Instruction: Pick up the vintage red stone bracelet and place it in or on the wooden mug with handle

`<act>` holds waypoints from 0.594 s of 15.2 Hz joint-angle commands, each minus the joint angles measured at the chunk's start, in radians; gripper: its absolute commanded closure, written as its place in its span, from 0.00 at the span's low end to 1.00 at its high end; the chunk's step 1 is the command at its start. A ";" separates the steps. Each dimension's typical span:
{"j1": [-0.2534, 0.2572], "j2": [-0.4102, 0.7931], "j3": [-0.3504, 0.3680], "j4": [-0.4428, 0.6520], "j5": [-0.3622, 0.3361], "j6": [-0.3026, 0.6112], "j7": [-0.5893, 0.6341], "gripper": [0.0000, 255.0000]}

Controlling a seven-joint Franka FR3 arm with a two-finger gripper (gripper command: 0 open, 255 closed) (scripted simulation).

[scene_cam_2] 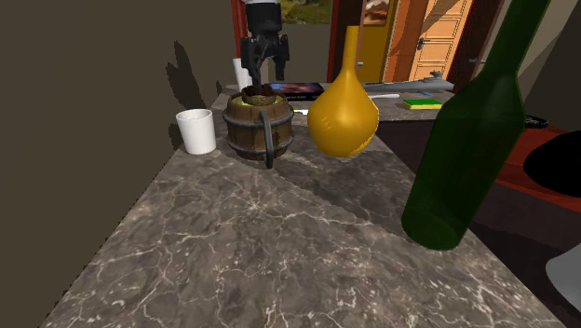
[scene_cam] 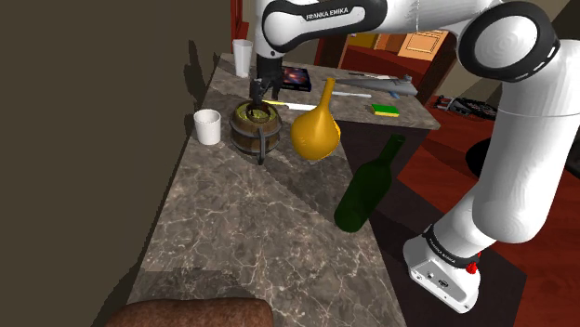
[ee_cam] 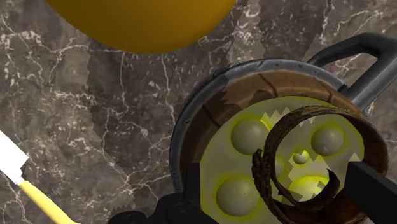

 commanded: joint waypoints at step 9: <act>0.005 -0.008 0.003 0.079 0.005 -0.087 -0.004 0.00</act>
